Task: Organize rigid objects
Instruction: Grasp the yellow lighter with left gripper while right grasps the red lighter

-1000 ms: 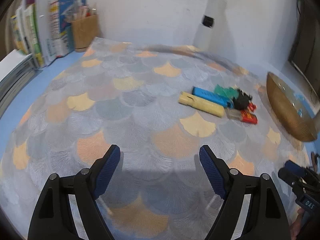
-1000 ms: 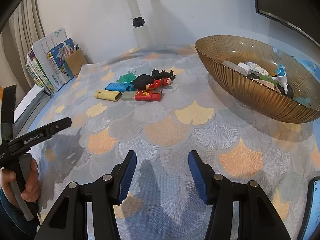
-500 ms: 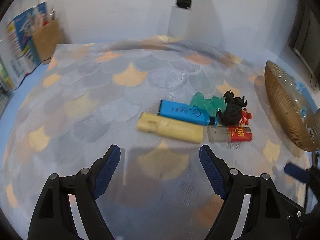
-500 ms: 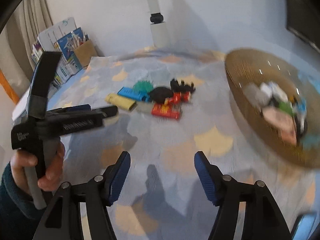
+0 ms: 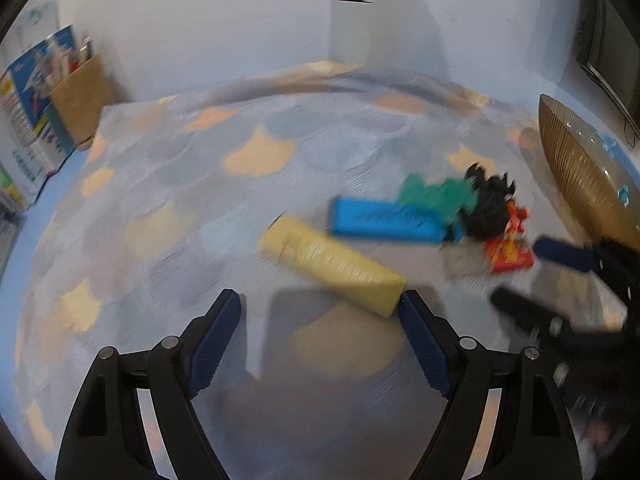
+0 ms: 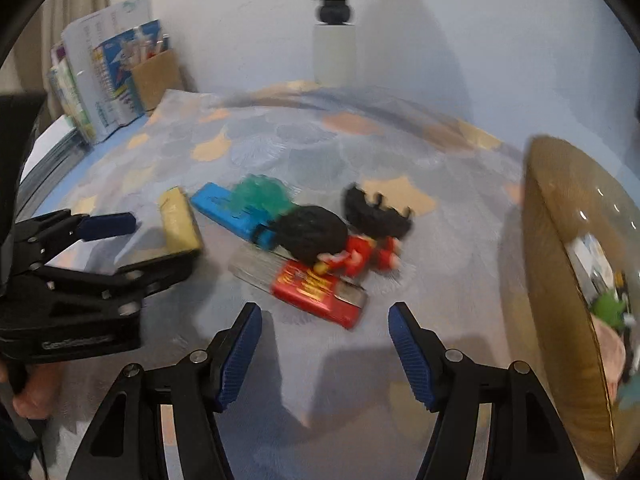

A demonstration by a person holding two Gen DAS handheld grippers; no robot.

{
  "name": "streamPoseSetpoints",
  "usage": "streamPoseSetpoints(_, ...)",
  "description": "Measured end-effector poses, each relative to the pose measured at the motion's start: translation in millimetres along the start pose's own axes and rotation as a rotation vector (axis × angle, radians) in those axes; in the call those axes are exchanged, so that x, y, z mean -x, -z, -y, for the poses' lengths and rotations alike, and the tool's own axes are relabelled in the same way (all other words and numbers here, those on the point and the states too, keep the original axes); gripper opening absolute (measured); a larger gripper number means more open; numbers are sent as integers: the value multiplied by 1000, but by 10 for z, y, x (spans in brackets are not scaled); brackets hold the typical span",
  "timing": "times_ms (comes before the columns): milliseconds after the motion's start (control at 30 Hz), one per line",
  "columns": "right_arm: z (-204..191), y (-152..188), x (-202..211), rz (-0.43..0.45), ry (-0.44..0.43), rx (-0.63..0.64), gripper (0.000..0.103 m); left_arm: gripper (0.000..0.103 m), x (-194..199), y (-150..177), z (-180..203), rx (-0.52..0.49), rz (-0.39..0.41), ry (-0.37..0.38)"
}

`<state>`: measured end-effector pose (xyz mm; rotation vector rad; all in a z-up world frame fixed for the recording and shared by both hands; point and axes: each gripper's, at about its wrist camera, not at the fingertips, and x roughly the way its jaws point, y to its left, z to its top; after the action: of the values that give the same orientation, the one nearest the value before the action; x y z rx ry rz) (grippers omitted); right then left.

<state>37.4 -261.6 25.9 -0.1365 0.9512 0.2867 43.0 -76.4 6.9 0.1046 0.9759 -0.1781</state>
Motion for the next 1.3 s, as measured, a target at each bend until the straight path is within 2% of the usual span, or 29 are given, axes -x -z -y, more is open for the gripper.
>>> streamPoseSetpoints(67, -80, 9, 13, -3, -86, 24, 65, 80, 67, 91, -193, 28, -5, -15)
streamPoseSetpoints(133, -208, 45, 59, -19, -200, 57, 65, 80, 147, 164, -388, 55, -11, 7)
streamPoseSetpoints(167, -243, 64, 88, -20, -212, 65, 65, 80, 174, 182, -455, 70, -15, 15)
streamPoseSetpoints(267, -212, 124, 197, -1, -159, 51, 65, 80, 232, 150, -551, 110, 0, 70)
streamPoseSetpoints(367, -137, 101, 146, -15, -146, 26, 65, 80, 120, -9, -464, 141, -14, 120)
streamPoseSetpoints(400, -136, 87, 105, -24, -145, 32, 60, 80, 69, -63, -419, 151, -6, 137)
streamPoseSetpoints(567, -205, -28, -32, -24, -131, 82, 52, 78, -156, -251, -242, 141, -1, 67)
streamPoseSetpoints(733, -311, -97, -115, -9, -108, 130, 48, 76, -206, -260, -103, 88, 18, 13)
streamPoseSetpoints(767, -346, -101, -128, -4, -97, 144, 43, 74, -206, -259, -82, 81, 21, 5)
streamPoseSetpoints(800, -367, -111, -132, -3, -100, 151, 34, 65, -209, -252, -55, 68, 27, -5)
streamPoseSetpoints(833, -384, -117, -130, -4, -113, 154, 30, 62, -217, -247, -5, 43, 38, -23)
streamPoseSetpoints(900, -402, -99, -101, -13, -124, 154, 26, 39, -170, -245, 3, 25, 43, -3)
streamPoseSetpoints(1000, -393, -16, -23, -18, -116, 148, 24, 27, -111, -221, 50, -7, 51, 1)
streamPoseSetpoints(1100, -316, 128, 155, -21, -126, 92, 24, 22, -11, -129, 52, 0, 52, 50)
streamPoseSetpoints(1200, -238, 311, 360, -22, -121, 36, 24, 22, 118, 45, 72, -3, 53, 68)
streamPoseSetpoints(1300, -188, 592, 622, -23, -110, 1, 24, 22, 261, 270, 82, 8, 50, 119)
